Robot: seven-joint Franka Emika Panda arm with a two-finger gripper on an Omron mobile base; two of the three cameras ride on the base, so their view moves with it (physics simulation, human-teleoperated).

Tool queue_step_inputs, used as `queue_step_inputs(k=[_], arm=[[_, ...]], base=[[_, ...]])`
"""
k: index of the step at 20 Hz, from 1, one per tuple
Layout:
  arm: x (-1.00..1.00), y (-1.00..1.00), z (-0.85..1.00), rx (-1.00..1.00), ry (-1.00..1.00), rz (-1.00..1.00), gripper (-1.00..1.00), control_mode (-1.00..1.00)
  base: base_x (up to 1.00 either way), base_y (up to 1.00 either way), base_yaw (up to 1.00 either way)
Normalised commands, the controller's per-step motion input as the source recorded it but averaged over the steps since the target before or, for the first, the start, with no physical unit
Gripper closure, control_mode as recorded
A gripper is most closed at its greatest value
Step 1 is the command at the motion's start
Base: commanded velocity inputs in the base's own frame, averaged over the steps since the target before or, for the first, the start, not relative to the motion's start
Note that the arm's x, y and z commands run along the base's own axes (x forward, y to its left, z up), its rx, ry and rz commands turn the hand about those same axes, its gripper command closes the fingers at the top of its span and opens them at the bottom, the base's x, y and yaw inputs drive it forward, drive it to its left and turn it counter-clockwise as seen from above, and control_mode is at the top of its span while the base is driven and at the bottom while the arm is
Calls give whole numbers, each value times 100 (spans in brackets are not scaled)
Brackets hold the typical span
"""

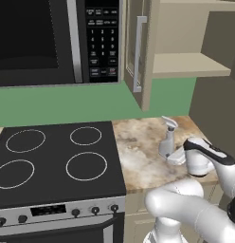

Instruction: Move the cutting board and knife to the sink. Then move spray from the cabinet to the counter.

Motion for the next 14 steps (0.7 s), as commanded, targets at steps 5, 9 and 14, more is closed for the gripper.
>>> queue_step_inputs(k=[5,9,14], arm=[[-12,-1,5,0,0,-2,-100,-100],[-14,-10,19,0,7,-5,-100,-100],[-34,2,26,2,12,-7,-100,-100]], base=[[0,0,0],[0,0,0],[0,0,0]])
